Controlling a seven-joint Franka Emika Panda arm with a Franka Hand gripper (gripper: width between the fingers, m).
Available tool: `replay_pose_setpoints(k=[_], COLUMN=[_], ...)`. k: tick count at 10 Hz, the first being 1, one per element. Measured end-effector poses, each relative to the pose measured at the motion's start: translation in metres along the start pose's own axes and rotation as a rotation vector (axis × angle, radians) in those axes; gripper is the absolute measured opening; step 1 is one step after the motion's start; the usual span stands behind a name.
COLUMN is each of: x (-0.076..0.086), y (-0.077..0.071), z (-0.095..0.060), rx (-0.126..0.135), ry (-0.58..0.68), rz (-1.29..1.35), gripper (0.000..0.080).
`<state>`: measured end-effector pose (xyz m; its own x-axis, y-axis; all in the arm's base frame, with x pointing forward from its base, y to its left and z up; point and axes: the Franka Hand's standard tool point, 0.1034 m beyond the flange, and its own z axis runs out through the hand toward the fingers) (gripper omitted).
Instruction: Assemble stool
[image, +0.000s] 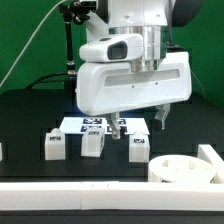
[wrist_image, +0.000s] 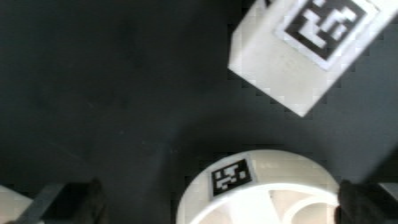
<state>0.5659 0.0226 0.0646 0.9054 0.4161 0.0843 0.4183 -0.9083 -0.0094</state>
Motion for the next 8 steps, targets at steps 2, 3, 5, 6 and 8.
replay_pose_setpoints(k=[2,3,5,6,8], x=[-0.001,-0.005,-0.007,-0.007,-0.009], y=[0.002,-0.001,-0.004,-0.006,-0.008], z=[0.002,0.005,0.013,0.013,0.014], rx=[-0.003,-0.004,0.003,0.012,0.024], ry=[0.007,-0.001,0.016,0.015,-0.016], rz=[0.315,0.446,0.623,0.654,0.649], gripper=[0.0649,0.0649,0.0649,0.0649,0.0649])
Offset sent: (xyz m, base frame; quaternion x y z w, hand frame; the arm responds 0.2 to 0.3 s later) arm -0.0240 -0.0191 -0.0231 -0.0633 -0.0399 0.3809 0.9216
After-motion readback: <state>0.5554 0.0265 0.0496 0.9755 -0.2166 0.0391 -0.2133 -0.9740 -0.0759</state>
